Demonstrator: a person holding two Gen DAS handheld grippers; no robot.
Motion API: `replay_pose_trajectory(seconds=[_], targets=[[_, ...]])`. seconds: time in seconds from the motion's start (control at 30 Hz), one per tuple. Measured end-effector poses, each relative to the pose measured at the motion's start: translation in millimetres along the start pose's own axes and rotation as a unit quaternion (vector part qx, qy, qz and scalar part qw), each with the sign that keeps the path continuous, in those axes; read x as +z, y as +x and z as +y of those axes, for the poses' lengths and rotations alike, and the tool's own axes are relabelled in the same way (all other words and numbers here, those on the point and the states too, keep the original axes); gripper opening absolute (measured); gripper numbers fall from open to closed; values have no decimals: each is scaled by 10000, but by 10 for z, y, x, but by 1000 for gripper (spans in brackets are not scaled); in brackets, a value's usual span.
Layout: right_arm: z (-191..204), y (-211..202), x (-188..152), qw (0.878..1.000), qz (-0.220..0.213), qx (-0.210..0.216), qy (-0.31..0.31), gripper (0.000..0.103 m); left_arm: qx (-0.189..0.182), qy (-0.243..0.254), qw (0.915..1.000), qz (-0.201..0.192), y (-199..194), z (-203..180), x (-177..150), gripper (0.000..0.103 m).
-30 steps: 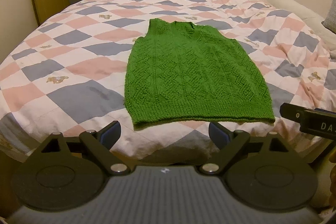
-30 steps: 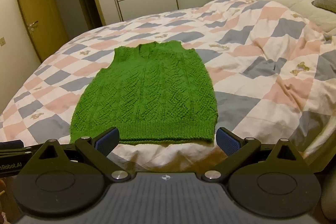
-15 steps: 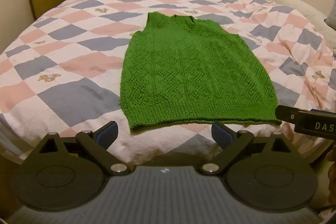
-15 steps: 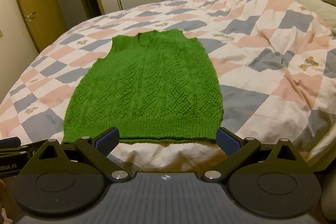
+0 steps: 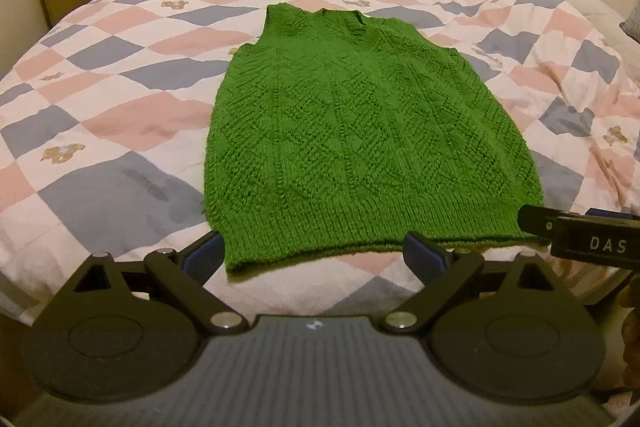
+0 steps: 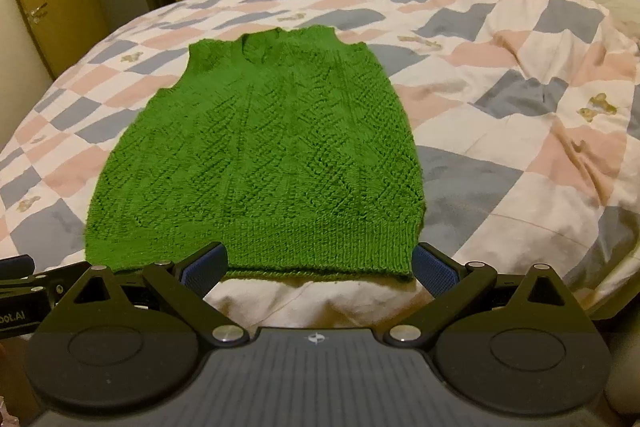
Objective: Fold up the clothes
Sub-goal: 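Withdraw both open grippers from the flattened vest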
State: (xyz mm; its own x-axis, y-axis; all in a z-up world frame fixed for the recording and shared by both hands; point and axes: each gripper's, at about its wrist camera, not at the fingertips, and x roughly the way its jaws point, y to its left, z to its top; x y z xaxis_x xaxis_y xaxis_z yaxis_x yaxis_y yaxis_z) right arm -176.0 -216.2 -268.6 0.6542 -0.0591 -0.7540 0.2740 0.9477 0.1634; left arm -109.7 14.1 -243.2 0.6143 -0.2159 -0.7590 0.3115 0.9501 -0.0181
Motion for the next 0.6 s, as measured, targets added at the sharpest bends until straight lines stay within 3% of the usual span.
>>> replay_pose_trajectory(seconds=[0.27,0.6], targets=[[-75,217,141,10000,31,-13,1,101,6,20,10000,17,255,62,170,94],[-323,693,457,9983,-240,520,-124,96,-325,90,9994,90,828,238,452,95]])
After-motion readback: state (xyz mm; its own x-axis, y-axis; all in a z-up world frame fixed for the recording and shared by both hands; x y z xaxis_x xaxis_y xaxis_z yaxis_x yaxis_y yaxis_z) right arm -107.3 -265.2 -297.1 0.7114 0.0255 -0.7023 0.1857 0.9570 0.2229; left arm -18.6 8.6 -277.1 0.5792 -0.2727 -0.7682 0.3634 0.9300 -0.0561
